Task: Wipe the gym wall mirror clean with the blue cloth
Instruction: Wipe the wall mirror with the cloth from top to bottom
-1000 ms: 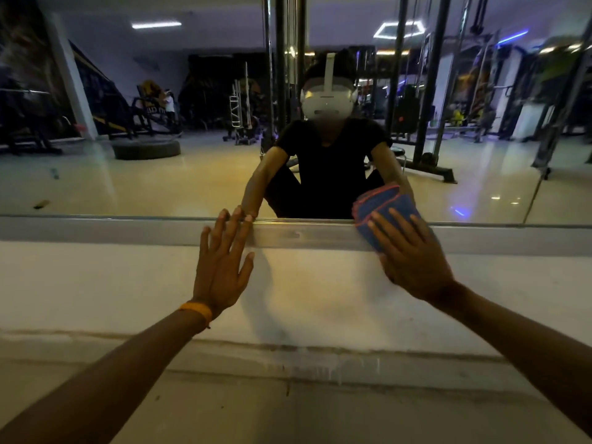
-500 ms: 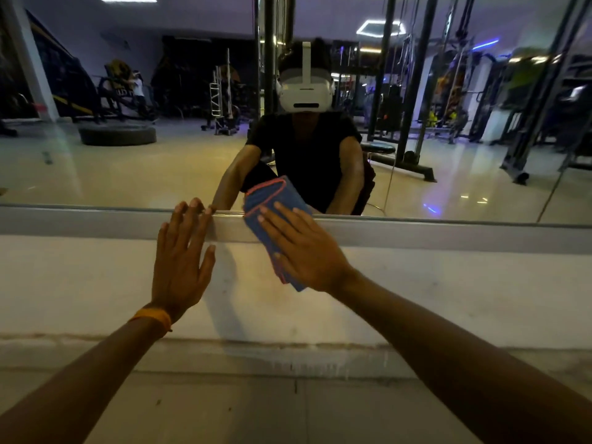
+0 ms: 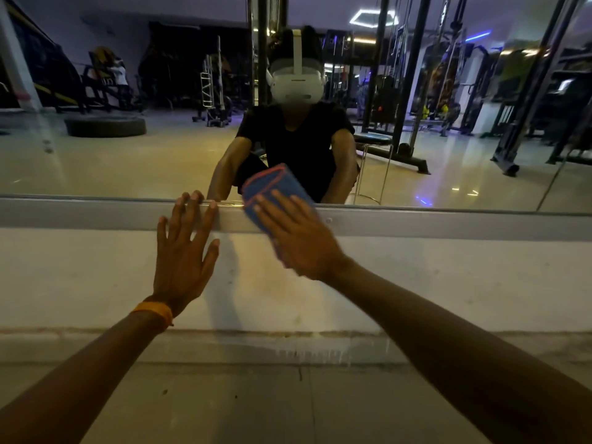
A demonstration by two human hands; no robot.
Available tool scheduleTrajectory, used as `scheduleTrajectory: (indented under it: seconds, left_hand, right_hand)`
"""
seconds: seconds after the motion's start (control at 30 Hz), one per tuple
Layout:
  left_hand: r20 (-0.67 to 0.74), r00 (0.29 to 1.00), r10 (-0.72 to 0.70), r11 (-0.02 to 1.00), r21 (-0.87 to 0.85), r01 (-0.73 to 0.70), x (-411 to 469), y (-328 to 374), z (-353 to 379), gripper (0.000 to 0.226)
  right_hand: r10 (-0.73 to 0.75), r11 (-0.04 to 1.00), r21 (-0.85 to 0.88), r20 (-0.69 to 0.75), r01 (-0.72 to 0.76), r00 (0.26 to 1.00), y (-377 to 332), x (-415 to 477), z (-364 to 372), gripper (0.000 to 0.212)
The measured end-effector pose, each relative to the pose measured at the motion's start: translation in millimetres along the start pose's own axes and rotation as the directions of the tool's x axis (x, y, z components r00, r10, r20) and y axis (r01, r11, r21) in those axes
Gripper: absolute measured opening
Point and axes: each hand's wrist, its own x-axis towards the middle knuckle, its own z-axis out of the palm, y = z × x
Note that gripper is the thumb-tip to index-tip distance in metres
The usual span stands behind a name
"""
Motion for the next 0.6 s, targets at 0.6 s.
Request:
scheduleTrajectory:
  seconds: [0.6]
  left_hand:
    - [0.095,0.995,-0.015,0.997,0.075,0.008,0.2,8.1,-9.6,0.078]
  right_hand:
    - [0.158,0.986,-0.027,-0.118,-0.162,0.98,44.9,-66.1,2.1,0.071]
